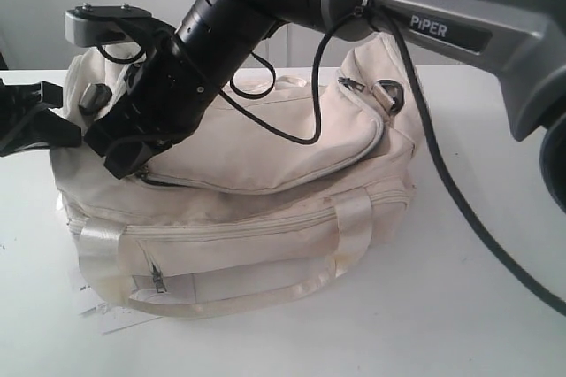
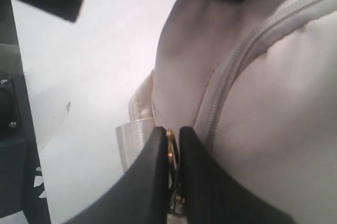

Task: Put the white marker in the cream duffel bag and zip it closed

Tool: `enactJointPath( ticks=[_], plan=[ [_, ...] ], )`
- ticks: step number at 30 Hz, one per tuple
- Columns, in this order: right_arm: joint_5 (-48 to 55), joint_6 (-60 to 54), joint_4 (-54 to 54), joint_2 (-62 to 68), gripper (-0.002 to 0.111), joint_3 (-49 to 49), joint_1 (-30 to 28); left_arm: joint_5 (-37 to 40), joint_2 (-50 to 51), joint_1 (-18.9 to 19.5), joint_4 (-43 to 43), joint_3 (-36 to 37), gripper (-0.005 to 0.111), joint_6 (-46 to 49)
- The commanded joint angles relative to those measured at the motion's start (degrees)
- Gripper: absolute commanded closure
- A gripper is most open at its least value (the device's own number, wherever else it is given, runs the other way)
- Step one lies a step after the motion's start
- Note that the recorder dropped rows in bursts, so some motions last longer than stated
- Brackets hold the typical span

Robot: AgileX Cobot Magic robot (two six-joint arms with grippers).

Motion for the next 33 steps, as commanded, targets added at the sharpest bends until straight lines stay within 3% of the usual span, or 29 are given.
enactJointPath(
  ticks=[1,15,33],
  plan=[
    [4.5,0.5,-1.9,-2.5,0.108,1.7,-0.1,-3.0,-0.2,0.2,-0.2,0.1,0.107,0.5],
    [4.5,0.5,-5.7,-6.1,0.108,8.0,-0.1,-3.1,-0.2,0.2,0.0,0.1,0.107,0.5],
    [4.5,0.5,-7.9,-6.6,0.108,8.0,-0.1,-6.9,-0.2,0.3,0.2,0.1,0.107,1.7]
  ],
)
